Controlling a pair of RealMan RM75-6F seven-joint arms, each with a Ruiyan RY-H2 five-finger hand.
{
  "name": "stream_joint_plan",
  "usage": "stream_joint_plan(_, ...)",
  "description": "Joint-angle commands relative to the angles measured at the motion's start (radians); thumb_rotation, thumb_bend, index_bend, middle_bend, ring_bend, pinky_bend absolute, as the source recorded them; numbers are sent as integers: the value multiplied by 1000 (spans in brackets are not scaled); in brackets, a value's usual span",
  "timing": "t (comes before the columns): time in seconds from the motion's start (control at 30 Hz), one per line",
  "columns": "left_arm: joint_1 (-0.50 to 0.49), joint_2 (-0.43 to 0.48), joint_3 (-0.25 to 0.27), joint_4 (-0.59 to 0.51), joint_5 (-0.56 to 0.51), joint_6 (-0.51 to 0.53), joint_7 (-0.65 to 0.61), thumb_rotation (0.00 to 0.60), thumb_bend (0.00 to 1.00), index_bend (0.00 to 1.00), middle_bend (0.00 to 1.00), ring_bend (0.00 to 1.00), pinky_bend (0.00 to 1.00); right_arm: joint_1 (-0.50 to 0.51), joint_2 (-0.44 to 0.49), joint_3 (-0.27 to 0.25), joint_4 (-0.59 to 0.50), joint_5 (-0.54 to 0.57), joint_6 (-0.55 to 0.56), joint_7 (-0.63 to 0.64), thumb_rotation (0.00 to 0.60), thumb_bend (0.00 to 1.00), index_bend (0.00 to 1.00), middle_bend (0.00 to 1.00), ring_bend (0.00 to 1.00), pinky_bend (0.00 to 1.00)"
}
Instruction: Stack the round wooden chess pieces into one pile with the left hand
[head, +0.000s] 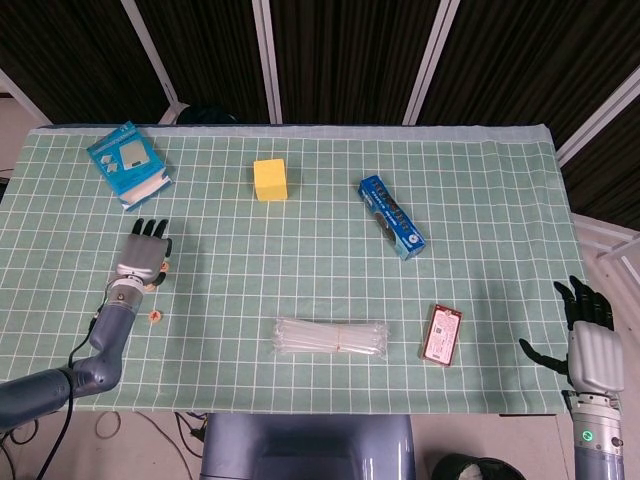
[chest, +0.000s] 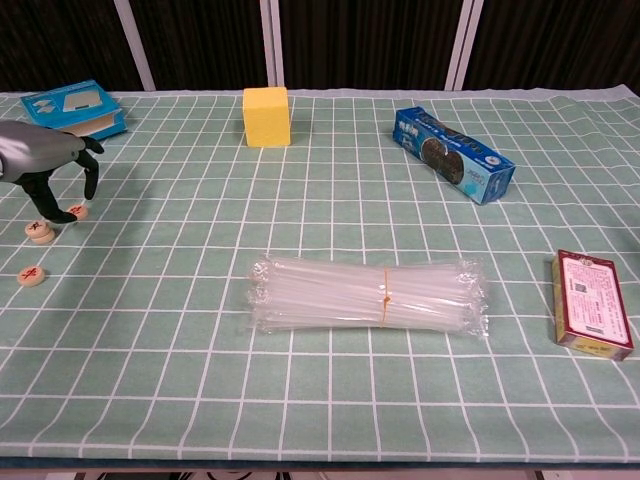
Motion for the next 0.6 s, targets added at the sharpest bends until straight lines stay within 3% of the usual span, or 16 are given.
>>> stream_joint_plan(0.03,0,-2,1,2,0,1,1,600,271,449,34,0,0,0,0,0,0,1,0,0,600,267,118,49,0,0)
stream_joint_plan(0.6,2,-12,10,11,15,8,4,600,279,462,34,0,0,1,1,2,-5,12,-5,1,600,267,118,49,0,0)
